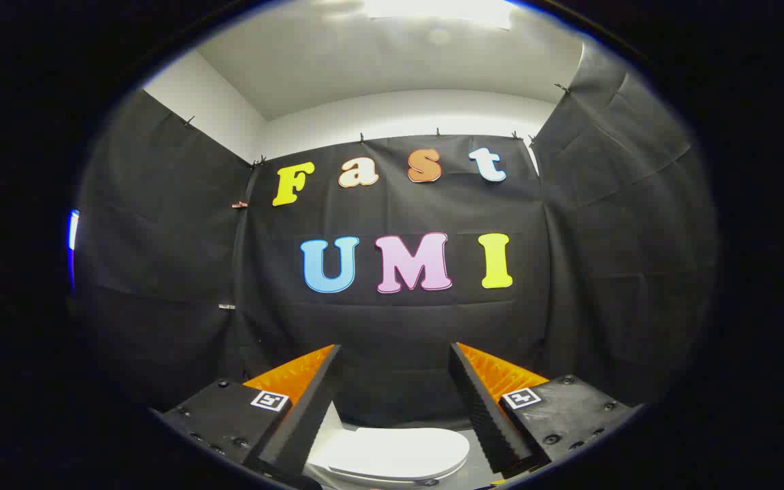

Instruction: Open the toilet lid.

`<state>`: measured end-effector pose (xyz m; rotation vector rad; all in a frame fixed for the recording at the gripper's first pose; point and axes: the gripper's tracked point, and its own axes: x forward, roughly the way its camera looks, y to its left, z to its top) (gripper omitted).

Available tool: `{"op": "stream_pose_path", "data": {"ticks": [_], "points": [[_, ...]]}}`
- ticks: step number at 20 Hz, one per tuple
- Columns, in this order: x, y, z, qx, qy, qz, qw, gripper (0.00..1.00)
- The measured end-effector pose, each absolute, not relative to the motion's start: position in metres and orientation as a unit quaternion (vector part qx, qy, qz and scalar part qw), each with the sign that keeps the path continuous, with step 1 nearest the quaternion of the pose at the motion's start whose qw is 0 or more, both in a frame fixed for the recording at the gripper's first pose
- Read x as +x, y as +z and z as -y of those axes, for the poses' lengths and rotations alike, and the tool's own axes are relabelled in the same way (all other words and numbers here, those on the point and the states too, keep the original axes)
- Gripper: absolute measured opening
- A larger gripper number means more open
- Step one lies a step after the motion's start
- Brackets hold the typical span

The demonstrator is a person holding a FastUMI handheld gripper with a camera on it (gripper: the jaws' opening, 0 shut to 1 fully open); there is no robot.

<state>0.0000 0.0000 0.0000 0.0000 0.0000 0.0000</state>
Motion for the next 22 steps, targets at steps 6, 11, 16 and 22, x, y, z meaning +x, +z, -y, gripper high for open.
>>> {"op": "stream_pose_path", "data": {"ticks": [6, 11, 16, 22], "points": [[-0.0026, 0.0039, -0.0005, -0.002, 0.001, 0.004, 1.0, 0.98], [-0.002, 0.0039, 0.0021, -0.001, -0.002, 0.005, 1.0, 0.98], [-0.0006, 0.0028, -0.0003, -0.001, -0.002, 0.004, 1.0, 0.98], [0.0007, 0.0001, 0.0048, -0.008, -0.014, 0.0, 1.0, 0.98]]}}
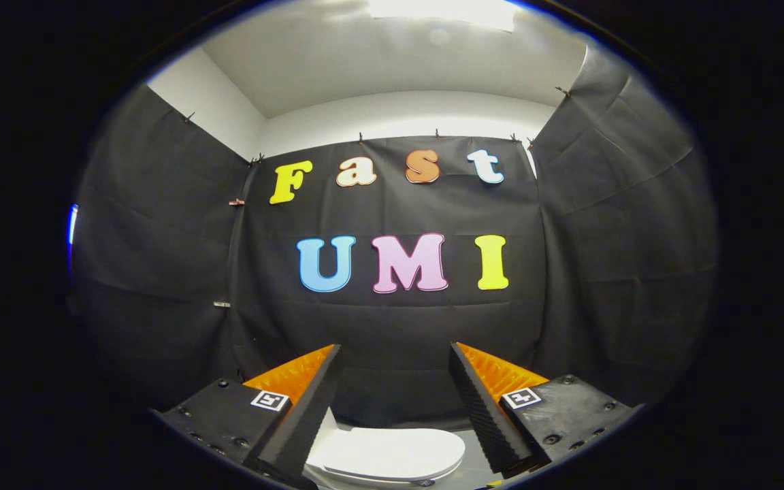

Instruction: Open the toilet lid.

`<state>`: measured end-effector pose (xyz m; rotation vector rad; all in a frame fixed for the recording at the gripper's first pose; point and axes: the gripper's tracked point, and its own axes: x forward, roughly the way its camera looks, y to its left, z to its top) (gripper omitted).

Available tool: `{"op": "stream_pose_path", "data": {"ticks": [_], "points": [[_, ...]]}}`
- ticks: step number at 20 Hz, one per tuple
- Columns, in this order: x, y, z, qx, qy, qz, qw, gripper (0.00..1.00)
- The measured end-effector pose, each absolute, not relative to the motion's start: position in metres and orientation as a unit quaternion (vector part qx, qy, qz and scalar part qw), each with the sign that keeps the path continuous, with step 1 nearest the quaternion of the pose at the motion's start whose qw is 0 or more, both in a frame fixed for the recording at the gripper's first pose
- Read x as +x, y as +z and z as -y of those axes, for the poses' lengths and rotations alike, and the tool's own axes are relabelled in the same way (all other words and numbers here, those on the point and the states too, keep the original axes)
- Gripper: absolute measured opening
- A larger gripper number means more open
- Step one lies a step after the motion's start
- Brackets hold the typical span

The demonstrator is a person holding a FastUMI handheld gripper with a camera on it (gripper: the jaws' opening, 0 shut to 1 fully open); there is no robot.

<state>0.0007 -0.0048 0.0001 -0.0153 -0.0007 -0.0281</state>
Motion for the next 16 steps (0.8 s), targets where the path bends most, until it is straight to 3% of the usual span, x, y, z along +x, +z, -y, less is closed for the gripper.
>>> {"op": "stream_pose_path", "data": {"ticks": [16], "points": [[-0.004, -0.016, 0.057, 0.003, -0.076, -0.004, 0.997, 0.98]]}}
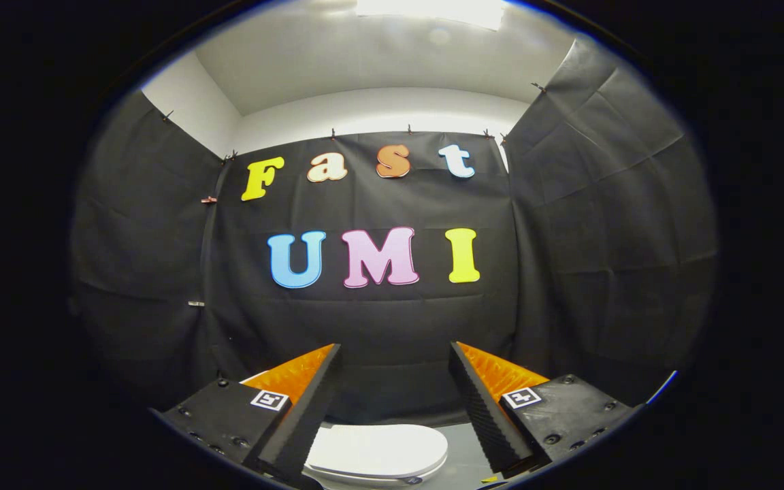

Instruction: Open the toilet lid.

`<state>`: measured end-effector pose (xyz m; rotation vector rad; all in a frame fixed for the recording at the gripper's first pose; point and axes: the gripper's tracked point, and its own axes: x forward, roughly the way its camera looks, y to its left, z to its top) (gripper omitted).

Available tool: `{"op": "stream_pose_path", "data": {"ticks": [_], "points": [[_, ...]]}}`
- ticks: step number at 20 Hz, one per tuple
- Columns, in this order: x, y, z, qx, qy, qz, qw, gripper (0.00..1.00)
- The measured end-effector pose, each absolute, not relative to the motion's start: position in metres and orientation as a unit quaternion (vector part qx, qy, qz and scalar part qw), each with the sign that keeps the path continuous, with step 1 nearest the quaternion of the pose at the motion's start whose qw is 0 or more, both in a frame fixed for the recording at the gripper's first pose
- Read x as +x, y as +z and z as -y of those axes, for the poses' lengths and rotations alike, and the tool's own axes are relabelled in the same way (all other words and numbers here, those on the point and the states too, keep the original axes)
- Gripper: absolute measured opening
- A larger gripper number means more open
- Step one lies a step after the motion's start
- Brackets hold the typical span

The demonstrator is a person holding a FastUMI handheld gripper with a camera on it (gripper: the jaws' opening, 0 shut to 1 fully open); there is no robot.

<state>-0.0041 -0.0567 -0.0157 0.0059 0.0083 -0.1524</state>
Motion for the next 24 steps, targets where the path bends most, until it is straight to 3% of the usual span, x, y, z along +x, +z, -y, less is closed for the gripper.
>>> {"op": "stream_pose_path", "data": {"ticks": [10, 24], "points": [[0.003, -0.093, 0.142, 0.092, -0.133, -0.036, 0.986, 0.99], [0.017, -0.316, 0.213, 0.255, -0.197, -0.181, 0.929, 0.98]]}}
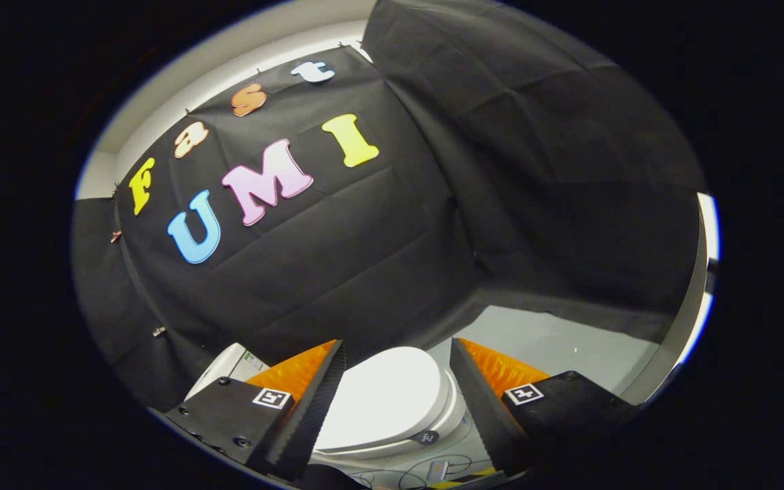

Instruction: Open the toilet lid.

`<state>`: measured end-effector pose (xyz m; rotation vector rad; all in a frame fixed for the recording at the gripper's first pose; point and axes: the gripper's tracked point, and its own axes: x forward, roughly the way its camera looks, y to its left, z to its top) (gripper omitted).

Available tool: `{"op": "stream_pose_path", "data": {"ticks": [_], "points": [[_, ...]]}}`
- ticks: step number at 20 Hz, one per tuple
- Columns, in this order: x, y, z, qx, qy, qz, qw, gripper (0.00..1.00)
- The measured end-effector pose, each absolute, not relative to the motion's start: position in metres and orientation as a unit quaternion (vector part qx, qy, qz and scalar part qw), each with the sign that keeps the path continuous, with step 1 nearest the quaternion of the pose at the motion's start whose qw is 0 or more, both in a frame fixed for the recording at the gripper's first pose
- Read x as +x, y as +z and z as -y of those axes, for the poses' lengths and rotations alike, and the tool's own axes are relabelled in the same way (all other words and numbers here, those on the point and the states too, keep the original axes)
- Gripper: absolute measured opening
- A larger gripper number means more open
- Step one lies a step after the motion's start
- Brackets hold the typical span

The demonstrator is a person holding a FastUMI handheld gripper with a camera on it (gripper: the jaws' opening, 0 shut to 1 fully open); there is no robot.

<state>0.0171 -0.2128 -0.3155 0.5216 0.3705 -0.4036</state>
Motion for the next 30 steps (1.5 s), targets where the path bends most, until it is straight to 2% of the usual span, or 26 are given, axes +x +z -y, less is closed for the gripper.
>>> {"op": "stream_pose_path", "data": {"ticks": [12, 19, 25, 27, 30], "points": [[0.02, -0.481, 0.2, 0.346, -0.213, -0.315, 0.858, 0.97], [-0.004, -0.561, 0.176, 0.397, -0.215, -0.374, 0.811, 0.96], [-0.008, -0.607, 0.157, 0.461, -0.208, -0.392, 0.768, 0.95], [-0.004, -0.615, 0.151, 0.493, -0.2, -0.39, 0.751, 0.89], [0.0, -0.634, 0.141, 0.518, -0.196, -0.398, 0.731, 0.88]]}}
